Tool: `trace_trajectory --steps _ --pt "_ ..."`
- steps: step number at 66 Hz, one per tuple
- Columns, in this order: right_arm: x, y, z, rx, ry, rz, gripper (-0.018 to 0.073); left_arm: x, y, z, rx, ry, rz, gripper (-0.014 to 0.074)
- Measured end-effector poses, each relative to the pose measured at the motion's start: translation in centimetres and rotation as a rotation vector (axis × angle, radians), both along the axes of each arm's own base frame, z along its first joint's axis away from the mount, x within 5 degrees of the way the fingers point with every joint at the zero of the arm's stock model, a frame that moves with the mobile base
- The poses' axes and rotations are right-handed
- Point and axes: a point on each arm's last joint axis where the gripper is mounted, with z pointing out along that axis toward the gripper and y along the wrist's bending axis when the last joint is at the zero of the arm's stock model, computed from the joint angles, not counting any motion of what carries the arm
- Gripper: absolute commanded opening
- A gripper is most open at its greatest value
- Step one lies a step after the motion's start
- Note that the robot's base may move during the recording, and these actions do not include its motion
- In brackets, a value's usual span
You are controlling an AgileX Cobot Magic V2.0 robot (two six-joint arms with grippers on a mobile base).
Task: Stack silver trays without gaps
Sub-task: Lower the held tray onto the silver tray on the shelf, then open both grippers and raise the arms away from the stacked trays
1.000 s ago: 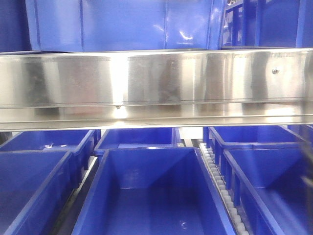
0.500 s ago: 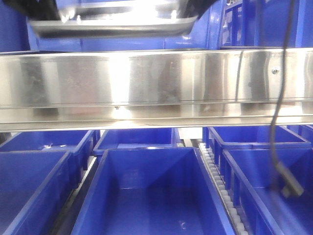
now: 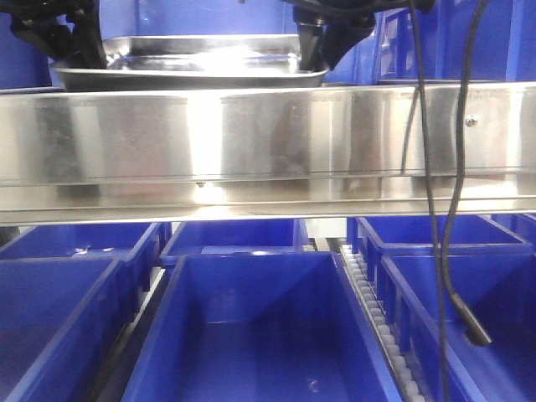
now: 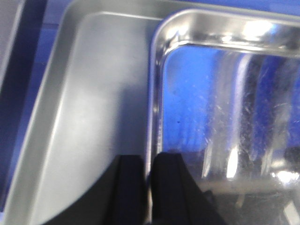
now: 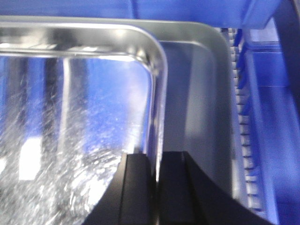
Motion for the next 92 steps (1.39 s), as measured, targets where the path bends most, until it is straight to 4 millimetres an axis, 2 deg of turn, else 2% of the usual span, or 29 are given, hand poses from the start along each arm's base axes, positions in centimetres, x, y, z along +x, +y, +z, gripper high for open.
trace_trajectory --steps 5,9,16,30,35,40,46,52,54,59,76,84,92 --pt "0.0 0.2 0.1 0.010 -0.013 0.009 0.0116 0.0 0.0 0.0 -0.002 -0.005 -0.001 0.0324" --pt "0.0 0.4 0.2 0.022 -0.026 0.016 0.0211 0.0 -0.3 0.0 -0.003 -0.008 -0.008 0.0392" --pt "0.1 0.6 0.3 0.038 -0.040 0.024 0.0314 -0.1 -0.4 0.0 -0.017 -0.005 -0.001 0.0387" --pt "0.3 0.4 0.6 0.042 -0.047 0.016 0.0331 0.2 0.5 0.1 -0.023 0.001 0.050 0.0344" --pt "0.4 0.2 0.5 0.039 -0.041 0.009 0.0323 0.2 0.8 0.0 -0.013 0.012 0.062 0.0335" --pt "0.4 0.1 0.5 0.036 -0.037 0.005 0.0269 0.2 1.0 0.0 -0.010 0.019 0.068 0.0291" --pt "0.2 0.0 0.8 0.038 -0.041 0.004 0.0148 0.2 1.0 0.5 -0.012 0.013 0.070 0.0142" --pt "-0.4 -0.4 2.3 0.055 -0.069 0.003 0.0001 -0.4 1.2 2.1 -0.027 -0.026 0.071 -0.0037" --pt "-0.6 -0.6 2.9 0.061 -0.080 0.003 -0.0024 -0.6 1.3 2.8 -0.034 -0.044 0.071 -0.0024" --pt "-1.5 -1.1 4.7 0.085 -0.119 0.003 -0.0019 -1.6 1.6 4.8 -0.056 -0.100 0.069 0.0008" --pt "-4.7 -3.0 9.8 0.148 -0.217 0.001 -0.0015 -5.7 2.3 10.5 -0.154 -0.284 0.026 -0.0009" --pt "-6.8 -3.0 10.9 0.179 -0.277 0.048 -0.0015 -8.6 1.7 11.5 -0.226 -0.361 -0.040 -0.0009" --pt "-9.1 -2.5 10.2 0.214 -0.350 0.141 -0.0015 -11.6 1.3 11.2 -0.303 -0.490 -0.123 -0.0009"
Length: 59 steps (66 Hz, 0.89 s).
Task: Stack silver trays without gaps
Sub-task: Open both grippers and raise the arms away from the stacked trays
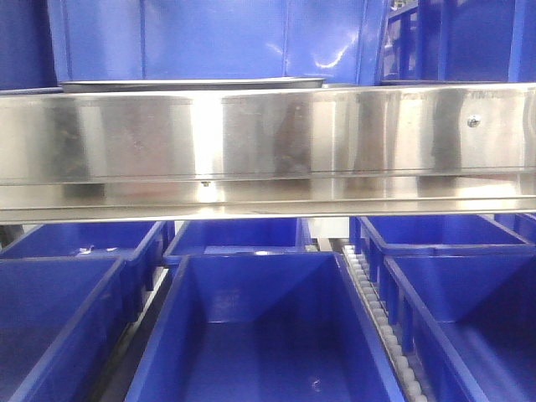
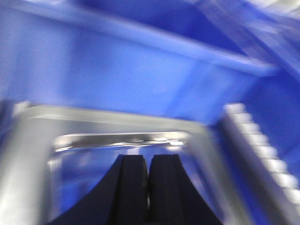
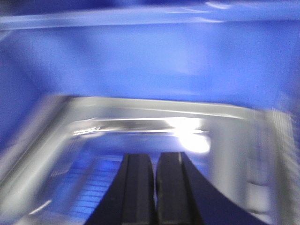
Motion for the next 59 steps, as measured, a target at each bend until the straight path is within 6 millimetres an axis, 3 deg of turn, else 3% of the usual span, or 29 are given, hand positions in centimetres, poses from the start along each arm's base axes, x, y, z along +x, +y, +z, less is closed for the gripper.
trace_trajectory --steps 12,25,34,44,51,59 --pt "-3.9 -1.0 -1.8 0.008 -0.117 0.113 -0.0015 -4.3 1.2 -2.8 -0.022 -0.101 -0.052 -0.0009" --pt "-8.7 -4.3 -3.3 0.012 -0.241 0.179 -0.0015 -9.8 4.0 -4.9 0.055 -0.303 -0.076 -0.0009" --pt "-11.2 -5.7 -4.7 0.034 -0.314 0.227 -0.0015 -12.4 4.8 -7.3 0.055 -0.449 -0.125 -0.0009" --pt "-13.2 -7.3 -6.6 0.029 -0.322 0.236 -0.0015 -14.4 5.8 -10.2 0.062 -0.459 -0.129 -0.0009" --pt "-14.6 -8.4 -7.1 0.043 -0.347 0.234 -0.0015 -15.9 6.6 -10.6 0.042 -0.508 -0.122 -0.0009" --pt "-15.7 -9.3 -6.3 0.079 -0.404 0.232 -0.0015 -17.5 7.4 -10.0 0.012 -0.584 -0.109 -0.0009"
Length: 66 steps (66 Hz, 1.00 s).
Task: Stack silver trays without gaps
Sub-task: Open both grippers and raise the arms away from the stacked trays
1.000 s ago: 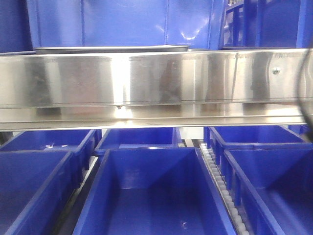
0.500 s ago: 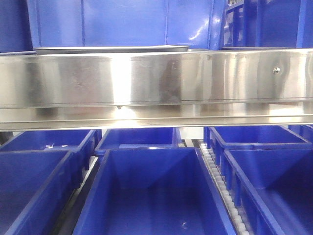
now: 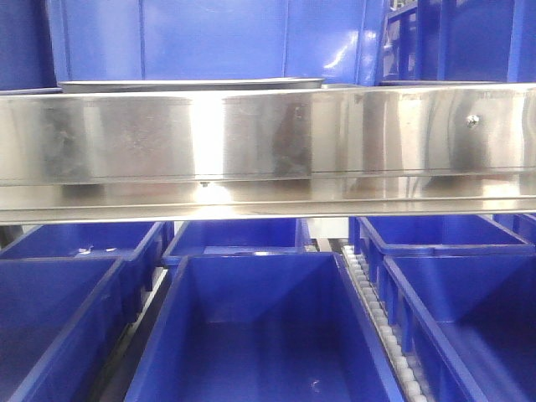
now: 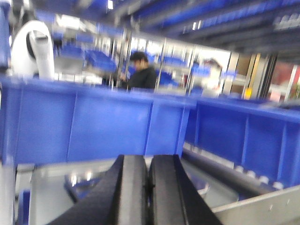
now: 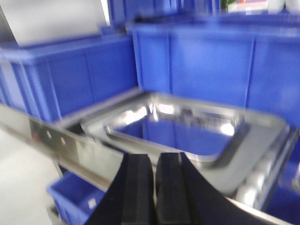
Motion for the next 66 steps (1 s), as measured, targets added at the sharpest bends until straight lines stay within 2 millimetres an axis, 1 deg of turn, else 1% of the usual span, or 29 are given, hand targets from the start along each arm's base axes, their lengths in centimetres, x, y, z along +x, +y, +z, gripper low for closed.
trace_trajectory --steps 7,15,56,59,66 --pt "-0.5 -0.4 0.5 0.024 -0.030 0.006 -0.0015 -0.9 0.5 0.3 -0.021 -0.045 0.000 -0.0009" --pt "-0.6 -0.4 0.5 0.027 -0.034 0.006 -0.0015 -1.3 0.6 0.4 -0.029 -0.062 0.001 -0.0009" --pt "-0.8 -0.4 0.6 0.043 -0.042 0.014 -0.0015 -1.2 0.6 0.4 -0.028 -0.061 0.001 -0.0009" --pt "-0.9 -0.9 0.4 0.019 -0.055 -0.006 -0.0015 -1.2 0.6 0.4 -0.028 -0.061 0.001 -0.0009" --pt "-1.3 -2.4 -0.8 -0.019 -0.061 -0.085 -0.0015 -1.2 0.6 0.4 -0.028 -0.061 0.001 -0.0009"
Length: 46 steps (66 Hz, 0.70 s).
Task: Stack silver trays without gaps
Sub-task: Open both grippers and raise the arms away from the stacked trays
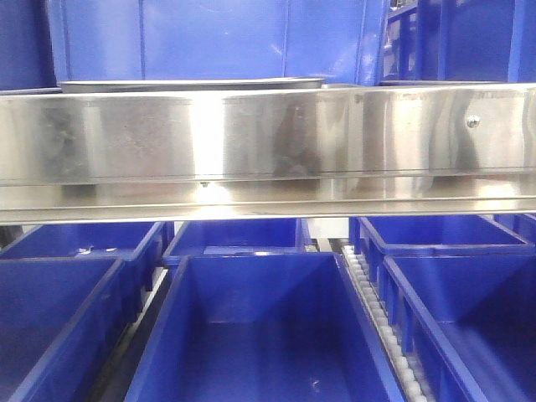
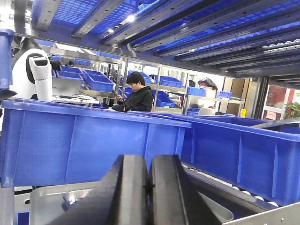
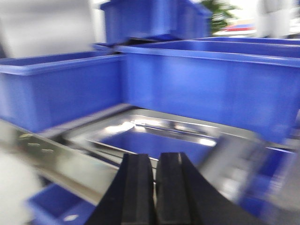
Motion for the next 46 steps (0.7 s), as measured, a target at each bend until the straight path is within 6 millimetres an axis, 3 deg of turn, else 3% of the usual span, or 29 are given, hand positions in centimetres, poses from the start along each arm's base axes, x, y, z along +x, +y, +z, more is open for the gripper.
trace_trajectory --steps 20,34,46 --pt "-2.2 -4.8 -6.3 -0.033 -0.020 -0.396 -0.0015 0.0 0.0 0.0 0.000 0.000 0.000 -0.0009" --pt "-3.2 -5.6 -10.8 -0.015 -0.015 -0.492 -0.0015 0.0 0.0 0.0 0.000 0.000 0.000 -0.0009" --pt "-3.8 -5.6 -12.7 -0.079 -0.068 -0.494 -0.0015 0.0 0.0 0.0 0.000 0.000 0.000 -0.0009"
